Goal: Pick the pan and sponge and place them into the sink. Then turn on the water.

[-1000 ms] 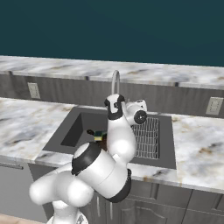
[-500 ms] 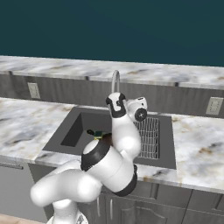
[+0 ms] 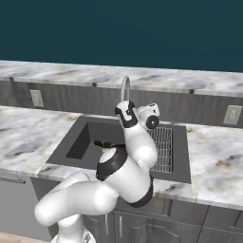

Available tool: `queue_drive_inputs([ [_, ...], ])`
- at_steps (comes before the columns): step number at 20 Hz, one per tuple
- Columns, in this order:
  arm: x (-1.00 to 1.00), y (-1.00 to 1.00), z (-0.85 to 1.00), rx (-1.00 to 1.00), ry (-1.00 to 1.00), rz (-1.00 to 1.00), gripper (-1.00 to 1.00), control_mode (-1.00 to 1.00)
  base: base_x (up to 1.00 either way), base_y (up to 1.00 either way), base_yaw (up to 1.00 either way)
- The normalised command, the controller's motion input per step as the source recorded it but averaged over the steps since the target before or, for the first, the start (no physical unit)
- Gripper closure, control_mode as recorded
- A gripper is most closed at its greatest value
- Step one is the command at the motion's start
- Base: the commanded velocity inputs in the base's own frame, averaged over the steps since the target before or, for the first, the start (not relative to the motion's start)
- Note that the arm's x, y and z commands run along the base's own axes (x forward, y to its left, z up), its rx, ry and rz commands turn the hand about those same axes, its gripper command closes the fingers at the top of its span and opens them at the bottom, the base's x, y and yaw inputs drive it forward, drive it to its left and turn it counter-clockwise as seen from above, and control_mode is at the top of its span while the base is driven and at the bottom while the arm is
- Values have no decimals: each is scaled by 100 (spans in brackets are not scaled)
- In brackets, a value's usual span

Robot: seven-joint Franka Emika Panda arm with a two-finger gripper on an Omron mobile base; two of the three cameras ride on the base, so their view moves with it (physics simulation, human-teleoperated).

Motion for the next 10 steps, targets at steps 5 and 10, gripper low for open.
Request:
queue_drive_inputs([
  [5,28,0,-7,-3,0,0,-100,-100,0,0,0],
  [10,28,0,-16,-3,0,0,-100,-100,0,0,0],
])
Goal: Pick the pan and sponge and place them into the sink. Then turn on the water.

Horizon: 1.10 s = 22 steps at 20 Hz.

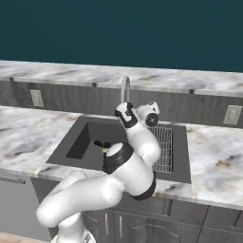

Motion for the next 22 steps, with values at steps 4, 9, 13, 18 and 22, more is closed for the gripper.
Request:
queue_drive_inputs([
  [4,22,0,-19,-2,0,0,-100,-100,0,0,0],
  [9,25,0,-11,0,0,0,-100,-100,0,0,0],
  [13,35,0,-6,0,0,0,-100,-100,0,0,0],
  [18,28,0,-12,0,0,0,-100,-100,0,0,0],
  [22,16,-4,-15,-1,0,0,-100,-100,0,0,0],
])
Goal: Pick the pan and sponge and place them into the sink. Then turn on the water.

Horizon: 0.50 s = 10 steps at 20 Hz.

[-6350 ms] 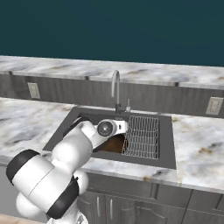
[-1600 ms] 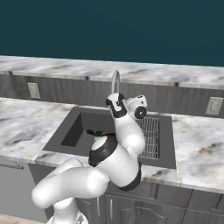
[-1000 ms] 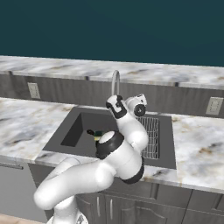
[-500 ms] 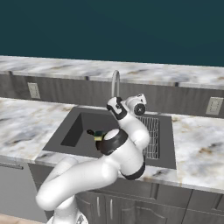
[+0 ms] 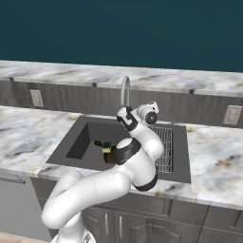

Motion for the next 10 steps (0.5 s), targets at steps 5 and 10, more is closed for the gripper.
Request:
queue_drive_inputs([
  [5,14,-28,-11,0,0,0,-100,-100,0,0,0],
  [10,29,-35,-9,0,0,0,-100,-100,0,0,0],
])
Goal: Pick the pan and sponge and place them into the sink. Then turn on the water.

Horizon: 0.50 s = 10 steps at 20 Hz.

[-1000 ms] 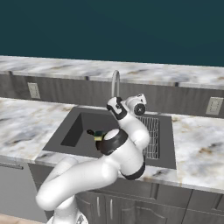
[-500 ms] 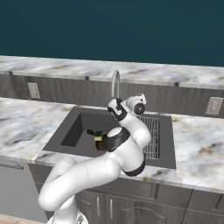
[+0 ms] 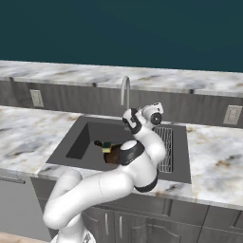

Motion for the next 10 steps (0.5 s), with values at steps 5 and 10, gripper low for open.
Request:
queue_drive_inputs([
  [5,34,-32,-2,0,0,0,-100,-100,0,0,0],
  [10,18,-12,0,0,0,0,-100,-100,0,0,0],
])
